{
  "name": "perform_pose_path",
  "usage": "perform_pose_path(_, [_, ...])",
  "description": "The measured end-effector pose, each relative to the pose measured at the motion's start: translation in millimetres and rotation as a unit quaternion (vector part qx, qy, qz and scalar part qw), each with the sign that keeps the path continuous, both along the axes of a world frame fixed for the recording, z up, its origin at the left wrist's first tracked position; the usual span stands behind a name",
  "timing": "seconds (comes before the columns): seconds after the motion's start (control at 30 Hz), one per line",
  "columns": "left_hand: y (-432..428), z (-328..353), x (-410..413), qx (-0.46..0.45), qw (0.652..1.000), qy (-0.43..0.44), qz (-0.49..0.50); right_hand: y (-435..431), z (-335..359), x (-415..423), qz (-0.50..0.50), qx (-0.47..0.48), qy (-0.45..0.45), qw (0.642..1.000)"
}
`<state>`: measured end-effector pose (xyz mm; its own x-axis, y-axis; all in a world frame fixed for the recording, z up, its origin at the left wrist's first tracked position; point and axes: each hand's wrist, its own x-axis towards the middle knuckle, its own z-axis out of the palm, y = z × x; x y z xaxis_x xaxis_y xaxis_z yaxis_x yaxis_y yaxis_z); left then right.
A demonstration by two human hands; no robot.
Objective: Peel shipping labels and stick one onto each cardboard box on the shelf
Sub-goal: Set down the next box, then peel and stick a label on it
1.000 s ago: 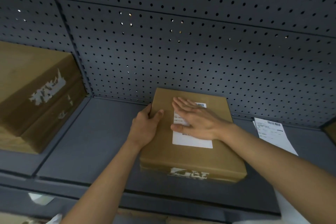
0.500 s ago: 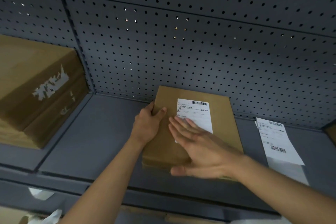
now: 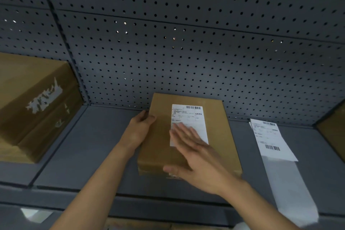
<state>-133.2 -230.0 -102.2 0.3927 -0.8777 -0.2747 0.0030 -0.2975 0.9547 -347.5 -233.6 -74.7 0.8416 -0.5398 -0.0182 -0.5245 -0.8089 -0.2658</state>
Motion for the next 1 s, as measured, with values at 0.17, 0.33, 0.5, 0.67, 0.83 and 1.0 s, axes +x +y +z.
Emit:
perform_pose_path(0.17, [39,2,-8,-0.019,0.999,-0.007,0.028,-1,-3,-38,-0.214,0.06,-0.229,0.948])
perform_pose_path(0.33, [66,-4,-28,-0.059,0.998,0.001,-0.002,-23,-25,-74,-0.392,0.165,-0.242,0.872])
perform_pose_path(0.5, [75,-12,-40,-0.083,0.996,-0.003,0.013,-17,-39,-74,-0.418,0.32,-0.366,0.768])
perform_pose_path(0.67, [79,-17,-48,-0.089,0.995,0.012,0.046,-9,-44,-68,-0.437,0.344,-0.437,0.708])
perform_pose_path(0.83, [85,-16,-51,-0.101,0.994,0.012,0.032,-1,-36,-76,-0.417,0.358,-0.459,0.699])
perform_pose_path(1.0, [83,-7,-62,-0.15,0.989,0.011,-0.002,17,-19,-91,-0.404,0.324,-0.489,0.702])
